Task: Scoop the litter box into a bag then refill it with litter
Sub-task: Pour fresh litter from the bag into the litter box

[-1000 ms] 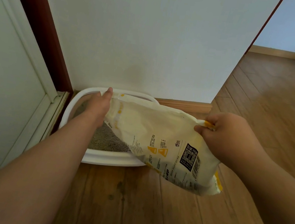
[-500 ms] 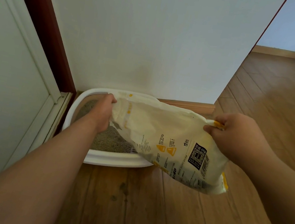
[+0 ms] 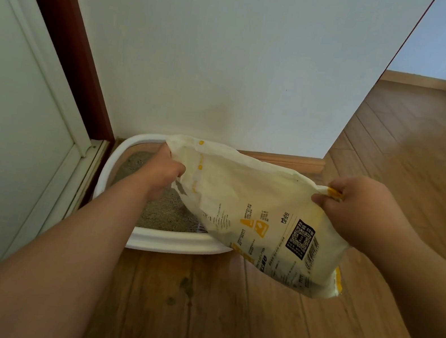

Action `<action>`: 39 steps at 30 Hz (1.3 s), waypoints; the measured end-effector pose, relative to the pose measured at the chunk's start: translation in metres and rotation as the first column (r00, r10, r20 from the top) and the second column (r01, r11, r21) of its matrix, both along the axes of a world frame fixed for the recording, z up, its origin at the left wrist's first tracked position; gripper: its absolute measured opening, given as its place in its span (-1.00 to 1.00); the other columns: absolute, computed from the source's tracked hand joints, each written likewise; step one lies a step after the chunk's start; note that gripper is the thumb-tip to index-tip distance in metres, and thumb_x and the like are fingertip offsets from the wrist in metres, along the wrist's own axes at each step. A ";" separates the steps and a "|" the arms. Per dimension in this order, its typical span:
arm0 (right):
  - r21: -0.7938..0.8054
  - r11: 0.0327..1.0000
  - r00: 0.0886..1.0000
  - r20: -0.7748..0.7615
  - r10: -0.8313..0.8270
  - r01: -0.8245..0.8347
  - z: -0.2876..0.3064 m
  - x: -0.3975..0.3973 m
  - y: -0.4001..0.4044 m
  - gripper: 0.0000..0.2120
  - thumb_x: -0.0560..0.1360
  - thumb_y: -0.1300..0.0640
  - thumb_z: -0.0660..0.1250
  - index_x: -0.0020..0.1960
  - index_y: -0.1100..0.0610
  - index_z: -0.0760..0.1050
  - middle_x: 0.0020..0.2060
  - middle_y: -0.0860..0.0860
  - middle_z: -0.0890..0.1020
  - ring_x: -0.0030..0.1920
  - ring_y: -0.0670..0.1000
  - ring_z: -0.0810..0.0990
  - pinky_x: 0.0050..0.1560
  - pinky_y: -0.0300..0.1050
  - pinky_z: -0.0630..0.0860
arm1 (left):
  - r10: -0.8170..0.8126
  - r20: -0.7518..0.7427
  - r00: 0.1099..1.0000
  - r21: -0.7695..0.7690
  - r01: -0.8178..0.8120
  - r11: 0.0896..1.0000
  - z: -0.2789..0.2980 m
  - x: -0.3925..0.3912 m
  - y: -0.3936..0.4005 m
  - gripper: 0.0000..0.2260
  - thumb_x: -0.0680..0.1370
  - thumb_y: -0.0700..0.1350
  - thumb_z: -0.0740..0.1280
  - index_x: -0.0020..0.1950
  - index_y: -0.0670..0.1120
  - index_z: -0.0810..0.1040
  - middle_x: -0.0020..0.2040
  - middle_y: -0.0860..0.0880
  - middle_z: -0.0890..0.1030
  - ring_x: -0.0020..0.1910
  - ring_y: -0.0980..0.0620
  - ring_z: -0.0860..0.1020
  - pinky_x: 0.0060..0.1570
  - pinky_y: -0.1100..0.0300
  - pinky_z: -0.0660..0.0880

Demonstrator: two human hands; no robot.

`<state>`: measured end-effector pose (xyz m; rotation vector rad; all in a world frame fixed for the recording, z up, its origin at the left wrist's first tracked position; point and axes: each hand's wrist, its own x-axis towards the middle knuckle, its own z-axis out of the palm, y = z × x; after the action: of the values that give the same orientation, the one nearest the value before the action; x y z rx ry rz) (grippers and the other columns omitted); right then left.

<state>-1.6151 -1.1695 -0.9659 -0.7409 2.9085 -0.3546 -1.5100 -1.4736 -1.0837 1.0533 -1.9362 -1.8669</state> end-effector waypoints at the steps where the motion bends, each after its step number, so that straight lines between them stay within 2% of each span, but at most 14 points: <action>1: 0.016 1.000 1.000 0.004 -0.003 0.003 0.000 -0.001 0.001 -0.77 0.59 -0.02 0.33 -0.05 0.14 0.61 -0.24 0.06 0.64 -0.20 0.03 0.60 -0.27 -0.14 0.51 | 0.002 -0.004 1.000 0.003 -0.002 1.000 0.001 -0.001 0.001 -0.45 0.51 -0.49 0.20 0.42 -0.05 0.39 0.12 -0.03 0.57 0.02 0.06 0.54 -0.19 0.17 0.50; 4: 0.058 0.998 1.000 0.002 0.000 0.000 -0.003 -0.002 0.001 -0.78 0.60 -0.03 0.31 -0.04 0.11 0.60 -0.25 0.01 0.61 -0.22 -0.02 0.56 -0.35 -0.17 0.40 | 0.016 -0.024 1.000 0.008 -0.016 1.000 0.004 -0.004 0.003 -0.49 0.52 -0.49 0.19 0.34 -0.03 0.42 0.08 -0.01 0.58 0.04 0.03 0.55 -0.15 0.15 0.49; 9: 0.075 0.997 1.000 -0.013 -0.005 0.006 -0.008 -0.004 -0.001 -0.74 0.59 -0.05 0.32 -0.07 0.14 0.58 -0.26 0.02 0.59 -0.25 -0.02 0.53 -0.34 -0.15 0.40 | 0.011 -0.061 0.998 0.016 -0.010 1.000 0.012 -0.013 0.006 -0.49 0.48 -0.52 0.15 0.33 -0.10 0.43 0.04 -0.07 0.56 0.01 -0.04 0.54 -0.17 0.14 0.47; 14: 0.116 0.993 1.000 0.022 -0.007 0.005 -0.015 -0.001 -0.003 -0.78 0.61 -0.04 0.30 -0.06 0.11 0.55 -0.30 -0.03 0.52 -0.32 -0.09 0.44 -0.42 -0.20 0.27 | 0.020 -0.084 0.996 -0.015 -0.021 1.000 0.024 -0.019 0.009 -0.52 0.46 -0.53 0.13 0.25 -0.11 0.44 -0.03 -0.04 0.53 -0.09 0.03 0.50 -0.24 0.20 0.42; 23: 0.113 0.993 0.993 0.118 0.014 -0.028 -0.022 0.006 -0.011 -0.76 0.62 -0.05 0.28 0.06 0.12 0.57 -0.24 0.00 0.55 -0.29 -0.04 0.53 -0.31 -0.09 0.55 | 0.022 -0.074 0.997 -0.078 -0.027 0.997 0.036 -0.014 0.007 -0.55 0.42 -0.48 0.17 0.22 -0.13 0.50 -0.03 -0.06 0.56 -0.08 -0.01 0.52 -0.19 0.13 0.45; 26: 0.121 0.991 0.992 0.123 0.035 -0.050 -0.023 0.008 -0.014 -0.76 0.63 -0.04 0.26 0.10 0.13 0.56 -0.25 -0.02 0.52 -0.32 -0.07 0.49 -0.31 -0.12 0.52 | 0.037 -0.091 0.995 -0.051 -0.042 0.998 0.039 -0.012 0.007 -0.55 0.37 -0.45 0.19 0.19 -0.14 0.51 -0.02 -0.08 0.55 -0.06 -0.05 0.50 -0.15 0.09 0.45; 28: 0.126 0.990 0.992 0.120 0.043 -0.058 -0.024 0.009 -0.015 -0.75 0.63 -0.04 0.26 0.13 0.12 0.55 -0.26 -0.03 0.50 -0.33 -0.08 0.47 -0.29 -0.12 0.52 | 0.054 -0.115 0.992 -0.023 -0.057 0.998 0.041 -0.011 0.007 -0.59 0.37 -0.42 0.23 0.17 -0.14 0.51 -0.01 -0.09 0.55 -0.05 -0.07 0.51 -0.14 0.08 0.47; 31: 0.139 0.988 0.990 0.131 0.043 -0.061 -0.026 0.010 -0.015 -0.72 0.63 -0.05 0.26 0.20 0.12 0.54 -0.22 -0.02 0.53 -0.29 -0.03 0.53 -0.25 -0.08 0.59 | 0.064 -0.157 0.986 -0.008 -0.066 0.998 0.046 -0.013 0.012 -0.72 0.48 -0.34 0.31 0.15 -0.09 0.54 0.00 -0.07 0.60 -0.07 -0.03 0.57 -0.13 0.08 0.53; 34: 0.159 0.986 0.988 0.154 0.030 -0.054 -0.027 0.011 -0.015 -0.72 0.63 -0.06 0.26 0.14 0.14 0.55 -0.20 0.02 0.56 -0.30 -0.01 0.56 -0.35 -0.10 0.59 | 0.064 -0.173 0.983 -0.039 -0.072 0.997 0.050 -0.017 0.015 -0.85 0.57 -0.16 0.37 0.13 -0.06 0.58 -0.01 -0.05 0.65 -0.06 -0.03 0.61 -0.04 0.04 0.55; 36: 0.176 0.983 0.985 0.171 0.022 -0.053 -0.030 0.012 -0.015 -0.72 0.64 -0.05 0.24 0.10 0.16 0.53 -0.19 0.05 0.57 -0.28 0.04 0.61 -0.37 -0.05 0.63 | 0.079 -0.174 0.982 -0.043 -0.088 0.995 0.052 -0.019 0.017 -0.92 0.59 -0.06 0.36 0.04 -0.04 0.59 -0.09 -0.03 0.63 -0.11 -0.01 0.59 -0.03 0.04 0.51; 39: 0.212 0.975 0.986 0.163 0.025 -0.060 -0.036 0.012 -0.013 -0.73 0.65 -0.05 0.21 0.09 0.15 0.53 -0.16 0.05 0.59 -0.21 0.07 0.65 -0.28 -0.02 0.67 | 0.122 -0.179 0.976 0.015 -0.121 0.992 0.059 -0.021 0.024 -0.82 0.62 0.04 0.30 -0.11 -0.02 0.50 -0.20 -0.01 0.52 -0.19 0.00 0.50 -0.08 0.05 0.42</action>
<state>-1.6036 -1.1823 -1.0015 -0.7039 2.7194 -0.0845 -1.5307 -1.4499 -1.0247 0.9464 -1.7281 -1.8318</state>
